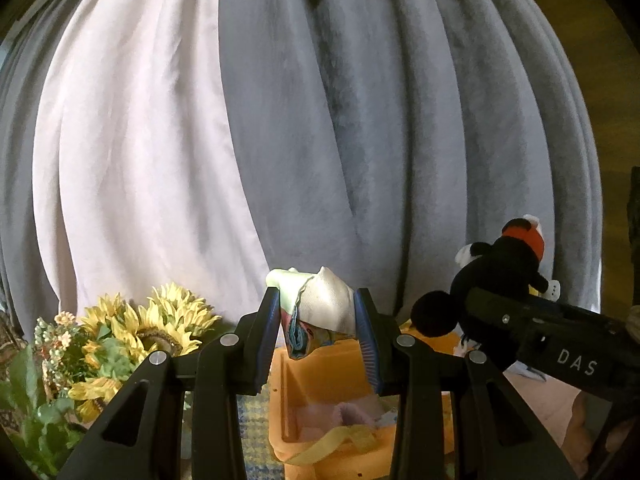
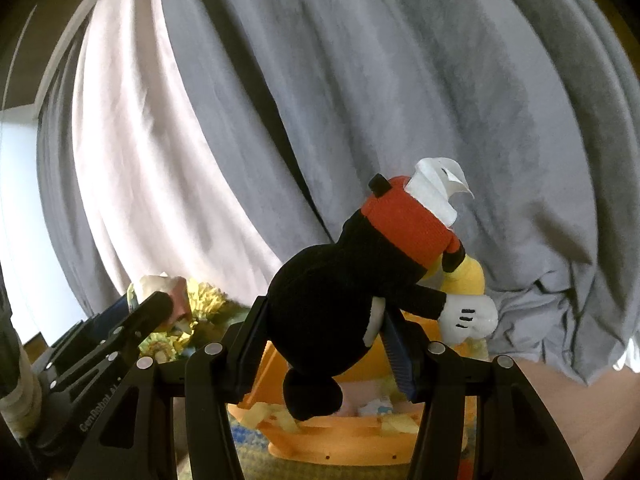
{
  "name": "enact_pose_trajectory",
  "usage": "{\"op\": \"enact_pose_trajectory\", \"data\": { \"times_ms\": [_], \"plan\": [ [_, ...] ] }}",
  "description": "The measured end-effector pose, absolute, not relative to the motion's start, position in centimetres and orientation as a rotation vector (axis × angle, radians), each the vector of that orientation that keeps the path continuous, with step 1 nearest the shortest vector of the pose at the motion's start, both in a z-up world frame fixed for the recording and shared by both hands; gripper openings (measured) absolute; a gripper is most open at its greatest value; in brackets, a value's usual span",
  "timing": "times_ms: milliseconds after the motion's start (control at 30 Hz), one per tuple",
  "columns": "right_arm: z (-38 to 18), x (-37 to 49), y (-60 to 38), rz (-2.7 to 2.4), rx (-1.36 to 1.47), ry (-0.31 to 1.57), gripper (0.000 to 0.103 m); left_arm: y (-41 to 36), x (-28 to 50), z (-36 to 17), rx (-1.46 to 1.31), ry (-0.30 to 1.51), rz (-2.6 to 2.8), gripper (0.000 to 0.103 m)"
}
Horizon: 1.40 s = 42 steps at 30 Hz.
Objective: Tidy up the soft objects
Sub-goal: 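Open the left gripper over the crate while the right gripper drops the black plush in, then withdraw both tools from the crate toward the pink sponge and pom-pom toy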
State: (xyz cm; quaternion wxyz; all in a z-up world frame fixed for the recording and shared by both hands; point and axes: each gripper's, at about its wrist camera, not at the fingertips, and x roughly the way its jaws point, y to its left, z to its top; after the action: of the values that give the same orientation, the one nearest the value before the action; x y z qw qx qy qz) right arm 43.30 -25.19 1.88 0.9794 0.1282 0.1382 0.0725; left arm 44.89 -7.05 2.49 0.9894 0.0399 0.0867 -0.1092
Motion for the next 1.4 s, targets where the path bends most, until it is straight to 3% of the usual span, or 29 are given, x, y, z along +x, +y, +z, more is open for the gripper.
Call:
{"op": "enact_pose_trajectory", "data": {
  "times_ms": [1033, 1167, 1267, 1400],
  "plan": [
    [-6.3, 54.2, -26.0, 0.183, 0.289, 0.686, 0.056, -9.9, 56.2, -7.0, 0.151, 0.504, -0.238, 0.038],
    [-7.4, 55.1, -26.3, 0.180, 0.300, 0.744, 0.058, -9.9, 56.3, -7.5, 0.151, 0.527, -0.249, 0.041],
    [-8.1, 55.8, -26.4, 0.189, 0.315, 0.795, 0.058, -10.0, 56.3, -7.7, 0.151, 0.532, -0.260, 0.058],
    [-8.5, 55.7, -26.7, 0.164, 0.317, 0.807, 0.064, -9.9, 55.9, -7.4, 0.152, 0.517, -0.245, 0.063]
  ]
}}
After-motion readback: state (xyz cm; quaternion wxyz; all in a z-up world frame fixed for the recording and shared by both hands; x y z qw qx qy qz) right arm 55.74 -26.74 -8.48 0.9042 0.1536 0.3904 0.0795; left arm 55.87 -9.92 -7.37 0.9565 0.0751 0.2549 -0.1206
